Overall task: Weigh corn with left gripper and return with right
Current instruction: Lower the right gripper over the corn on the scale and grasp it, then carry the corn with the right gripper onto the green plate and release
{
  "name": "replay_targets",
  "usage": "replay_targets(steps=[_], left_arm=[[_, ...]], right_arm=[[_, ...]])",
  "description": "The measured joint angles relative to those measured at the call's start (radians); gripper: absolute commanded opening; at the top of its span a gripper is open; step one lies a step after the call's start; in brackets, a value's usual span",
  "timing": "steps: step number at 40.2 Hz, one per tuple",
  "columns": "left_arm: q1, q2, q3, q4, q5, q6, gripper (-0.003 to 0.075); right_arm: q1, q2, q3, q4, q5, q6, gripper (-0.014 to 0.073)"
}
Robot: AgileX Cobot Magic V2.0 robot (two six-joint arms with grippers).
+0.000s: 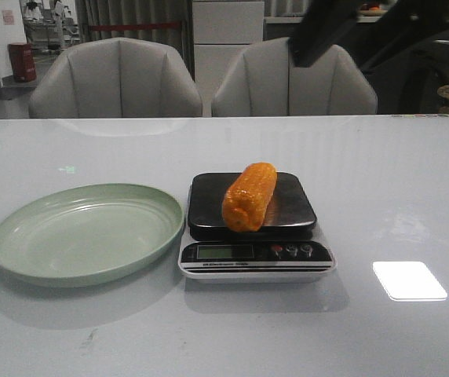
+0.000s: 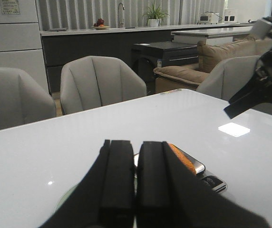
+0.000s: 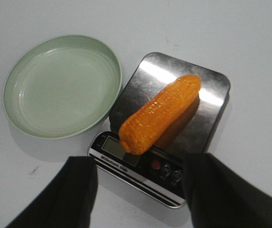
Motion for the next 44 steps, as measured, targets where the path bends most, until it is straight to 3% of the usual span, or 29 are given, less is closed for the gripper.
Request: replay_targets(steps=[8, 26, 34, 44], left_arm=[[0.000, 0.000, 0.000, 0.000, 0.000, 0.000, 0.0114], [0.000, 0.000, 0.000, 0.000, 0.000, 0.000, 0.0114], [0.000, 0.000, 0.000, 0.000, 0.000, 0.000, 0.0114], [0.000, 0.000, 0.001, 0.000, 0.000, 0.000, 0.0114]], right_arm=[[0.006, 0.221, -0.209, -0.010, 0.095, 0.146, 0.0501], [0.019, 0.563, -0.584, -0.180, 0.413, 0.535, 0.0501], [0.019, 0.651, -0.636, -0.187, 0.489, 0.628, 0.0501], [0.019, 0.725, -0.637, -0.165, 0.486, 0.691, 0.0501]])
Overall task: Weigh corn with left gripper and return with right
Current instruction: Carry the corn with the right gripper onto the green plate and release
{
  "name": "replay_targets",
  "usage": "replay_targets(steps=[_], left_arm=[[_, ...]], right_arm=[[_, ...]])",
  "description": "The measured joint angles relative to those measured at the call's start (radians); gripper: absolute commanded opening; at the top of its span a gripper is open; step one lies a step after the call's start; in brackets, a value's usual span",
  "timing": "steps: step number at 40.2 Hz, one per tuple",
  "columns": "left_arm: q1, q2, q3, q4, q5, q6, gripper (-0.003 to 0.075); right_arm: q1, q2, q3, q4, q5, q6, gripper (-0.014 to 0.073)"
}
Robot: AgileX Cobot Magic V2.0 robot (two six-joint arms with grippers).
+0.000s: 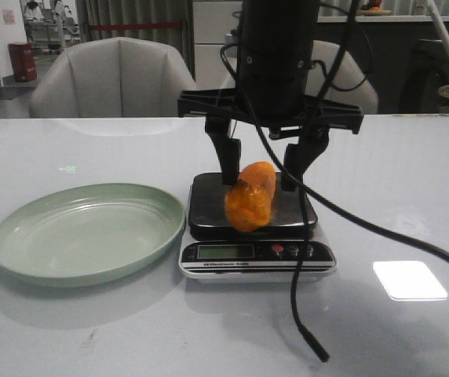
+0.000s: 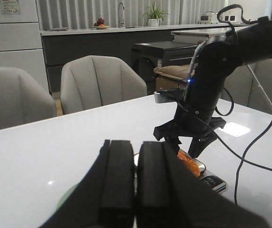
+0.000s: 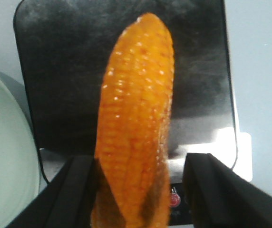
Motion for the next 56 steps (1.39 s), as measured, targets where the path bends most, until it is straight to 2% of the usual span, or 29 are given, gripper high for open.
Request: replay_targets(steps=[6, 8, 16, 20, 29, 40, 49, 52, 56], left_arm=[[0.000, 0.000, 0.000, 0.000, 0.000, 0.000, 0.0114], [0.000, 0.000, 0.000, 0.000, 0.000, 0.000, 0.0114], [0.000, 0.000, 0.000, 0.000, 0.000, 0.000, 0.0114], [0.000, 0.000, 0.000, 0.000, 0.000, 0.000, 0.0114], [0.000, 0.000, 0.000, 0.000, 0.000, 0.000, 0.0114], [0.000, 0.000, 0.000, 0.000, 0.000, 0.000, 0.0114], [0.000, 0.000, 0.000, 0.000, 0.000, 0.000, 0.0114], [0.000, 0.000, 0.000, 0.000, 0.000, 0.000, 0.0114], [0.000, 0.000, 0.000, 0.000, 0.000, 0.000, 0.0114]], right_arm=[[0.000, 0.025, -0.006, 0.019, -0.016, 0.004, 0.0498], [0.000, 0.030, -0.009, 0.024, -0.016, 0.004, 0.0474], [0.000, 0.041, -0.015, 0.029, -0.020, 0.004, 0.0221], [0.000, 0.044, -0.030, 0.035, -0.018, 0.004, 0.0166], [0.057, 0.069, -0.121, 0.054, -0.027, -0.029, 0.0167], [0.179, 0.079, -0.183, 0.081, -0.193, -0.056, 0.0167], [0.209, 0.152, -0.184, 0.141, -0.281, -0.058, 0.0174], [0.209, 0.181, -0.187, 0.152, -0.284, -0.058, 0.0216], [0.209, 0.208, -0.187, 0.166, -0.286, -0.058, 0.0330]])
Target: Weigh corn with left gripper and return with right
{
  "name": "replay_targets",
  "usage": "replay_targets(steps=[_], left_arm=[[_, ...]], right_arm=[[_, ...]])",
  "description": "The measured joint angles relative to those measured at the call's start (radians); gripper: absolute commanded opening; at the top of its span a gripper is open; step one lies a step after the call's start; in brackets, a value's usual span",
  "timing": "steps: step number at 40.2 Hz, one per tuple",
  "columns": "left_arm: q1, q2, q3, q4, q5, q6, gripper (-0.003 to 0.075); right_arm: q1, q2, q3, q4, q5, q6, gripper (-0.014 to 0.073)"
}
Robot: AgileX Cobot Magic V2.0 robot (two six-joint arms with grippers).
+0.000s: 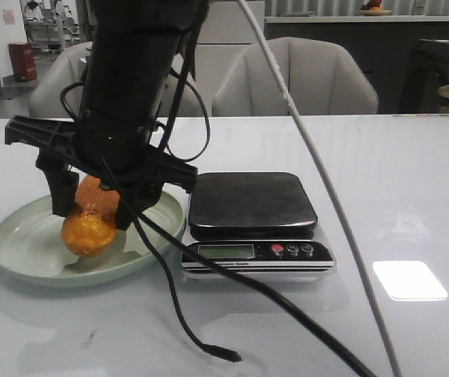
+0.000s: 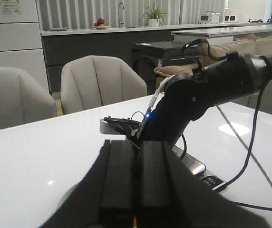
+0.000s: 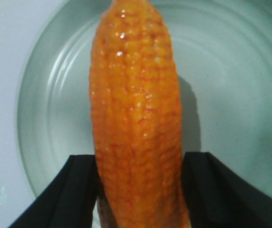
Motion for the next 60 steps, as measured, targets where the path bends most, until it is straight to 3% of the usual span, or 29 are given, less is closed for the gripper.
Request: replay_targets(steps=[6, 9, 23, 47, 60], left_arm=[[0.000, 0.000, 0.000, 0.001, 0.000, 0.000, 0.0114], [0.000, 0.000, 0.000, 0.001, 0.000, 0.000, 0.0114], [0.000, 0.000, 0.000, 0.002, 0.000, 0.000, 0.0114], [0.000, 0.000, 0.000, 0.002, 0.000, 0.000, 0.0114], [0.000, 0.000, 0.000, 0.002, 0.000, 0.000, 0.0114]], right_arm=[[0.000, 0.015, 0.000, 0.008, 0.000, -0.002, 0.0512], [0.000, 0.016, 0.000, 0.010, 0.002, -0.002, 0.0548], [-0.029, -0.055, -0.003, 0.012, 0.047, -0.047, 0.0544], [-0.240, -0.287, -0.003, 0.092, 0.475, -0.643, 0.0544], [-0.301, -0.458, 0.177, 0.094, 0.472, -0.767, 0.0544]])
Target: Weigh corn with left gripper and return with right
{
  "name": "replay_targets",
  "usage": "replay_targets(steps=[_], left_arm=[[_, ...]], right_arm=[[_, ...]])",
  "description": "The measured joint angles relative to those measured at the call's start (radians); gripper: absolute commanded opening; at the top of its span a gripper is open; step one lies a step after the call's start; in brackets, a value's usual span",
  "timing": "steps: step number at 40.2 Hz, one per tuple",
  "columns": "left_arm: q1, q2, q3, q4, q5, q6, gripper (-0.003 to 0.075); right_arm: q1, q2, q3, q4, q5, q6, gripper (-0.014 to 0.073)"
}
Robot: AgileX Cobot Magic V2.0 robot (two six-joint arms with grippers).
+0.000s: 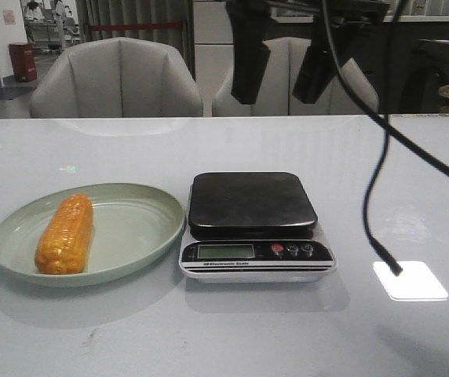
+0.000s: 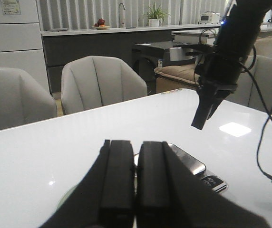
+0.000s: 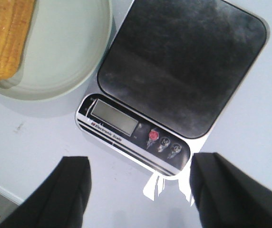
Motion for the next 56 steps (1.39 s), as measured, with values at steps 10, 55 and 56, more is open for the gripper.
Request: replay_targets(steps=[10, 55, 56], left_arm=[[0.000, 0.000, 0.000, 0.000, 0.000, 0.000, 0.0114], [0.000, 0.000, 0.000, 0.000, -0.001, 0.000, 0.0114], [0.000, 0.000, 0.000, 0.000, -0.001, 0.000, 0.0114]], right_arm=[[0.000, -0.223, 0.238, 0.001, -0.113, -0.025, 0.0544], [0.000, -1.470, 1.252, -0.070, -0.753, -0.089, 0.0542], [0.000, -1.498, 1.274, -0.070, -0.784, -0.089, 0.0542]])
